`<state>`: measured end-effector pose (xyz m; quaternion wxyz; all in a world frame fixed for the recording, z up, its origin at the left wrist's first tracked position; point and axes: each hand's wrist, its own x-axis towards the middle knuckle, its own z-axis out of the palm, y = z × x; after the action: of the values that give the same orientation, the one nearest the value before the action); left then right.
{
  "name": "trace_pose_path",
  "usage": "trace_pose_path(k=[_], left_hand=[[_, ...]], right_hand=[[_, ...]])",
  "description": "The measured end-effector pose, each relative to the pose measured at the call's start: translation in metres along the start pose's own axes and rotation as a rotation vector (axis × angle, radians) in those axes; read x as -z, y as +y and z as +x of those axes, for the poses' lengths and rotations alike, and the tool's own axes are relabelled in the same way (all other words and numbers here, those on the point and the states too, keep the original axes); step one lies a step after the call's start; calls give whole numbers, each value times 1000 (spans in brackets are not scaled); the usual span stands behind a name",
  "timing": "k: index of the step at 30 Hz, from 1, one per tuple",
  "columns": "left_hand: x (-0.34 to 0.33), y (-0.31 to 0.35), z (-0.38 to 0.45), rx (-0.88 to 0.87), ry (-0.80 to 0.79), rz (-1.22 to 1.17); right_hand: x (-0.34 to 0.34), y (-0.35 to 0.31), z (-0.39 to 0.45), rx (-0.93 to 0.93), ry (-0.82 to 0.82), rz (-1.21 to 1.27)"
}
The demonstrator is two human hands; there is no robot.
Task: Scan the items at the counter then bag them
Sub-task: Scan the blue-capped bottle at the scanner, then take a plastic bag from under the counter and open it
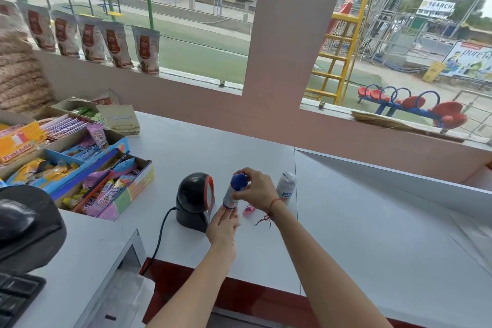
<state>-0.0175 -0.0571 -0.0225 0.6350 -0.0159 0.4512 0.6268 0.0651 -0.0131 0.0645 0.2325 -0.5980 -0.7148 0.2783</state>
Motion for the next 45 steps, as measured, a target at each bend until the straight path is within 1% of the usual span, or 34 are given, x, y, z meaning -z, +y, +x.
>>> trace_pose_path(k=[2,5,6,9,11,14,15,16,17,18,19,20,21,22,24,25,27,29,30,31,32,33,34,35,36,38,39,41,42,43,45], left_hand=[[1,-6,3,40,-65,125],[1,-15,8,-39,-104,518],[0,-18,9,-58,-112,601],[-4,-21,10,-70,-131,725],[-4,-23,13,-74,-121,771],[1,-18,8,-126,-126,860],[5,-15,3,-153,-147,904],[8,-11,-5,-181,-179,944],[16,-5,-16,-220,-216,988],[20,-2,-27,-268,-253,1034],[31,4,-40,-336,-270,1088],[48,12,-53,-415,-267,1140],[66,19,-66,-496,-251,1169],[86,26,-77,-570,-225,1198],[138,41,-100,-705,-142,1284],[163,46,-110,-779,-88,1351],[209,54,-131,-934,18,1492],[244,59,-146,-1021,147,1629],[258,61,-151,-1009,236,1705],[270,65,-158,-961,323,1768],[279,68,-161,-873,385,1812],[286,73,-164,-766,412,1845],[292,76,-167,-686,416,1860],[297,78,-168,-634,408,1862],[298,78,-167,-624,403,1859],[296,79,-170,-523,348,1872],[296,78,-173,-533,353,1893],[294,76,-177,-590,395,1976],[293,76,-178,-615,384,2019],[290,75,-179,-624,338,2055],[281,73,-180,-709,291,2092]], right_hand=[[11,13,-2,-69,41,-49],[27,43,-9,-229,116,-153],[29,50,-11,-273,125,-188],[24,67,-14,-364,98,-214],[17,77,-14,-381,85,-199],[11,84,-14,-380,96,-189],[9,83,-17,-393,97,-210],[8,80,-21,-402,137,-263],[3,73,-31,-387,232,-332],[0,67,-40,-330,367,-392],[-10,54,-54,-233,486,-412],[-26,39,-70,-126,556,-397],[-44,24,-86,-35,566,-348],[-64,10,-103,13,509,-261],[-109,-16,-138,18,304,-56],[-130,-24,-155,32,205,1],[-165,-41,-182,119,45,25],[-190,-58,-198,174,-66,22],[-200,-66,-201,164,-126,21],[-208,-76,-205,132,-188,8],[-216,-83,-206,91,-242,-35],[-223,-89,-207,54,-278,-105],[-231,-94,-207,34,-291,-190],[-236,-99,-207,22,-266,-253],[-240,-102,-205,26,-216,-295],[-243,-108,-205,73,-132,-313],[-243,-111,-207,106,-99,-291],[-236,-117,-215,145,-58,-171],[-230,-119,-219,122,-38,-62],[-223,-119,-223,70,-15,78],[-201,-112,-226,-47,31,349]])
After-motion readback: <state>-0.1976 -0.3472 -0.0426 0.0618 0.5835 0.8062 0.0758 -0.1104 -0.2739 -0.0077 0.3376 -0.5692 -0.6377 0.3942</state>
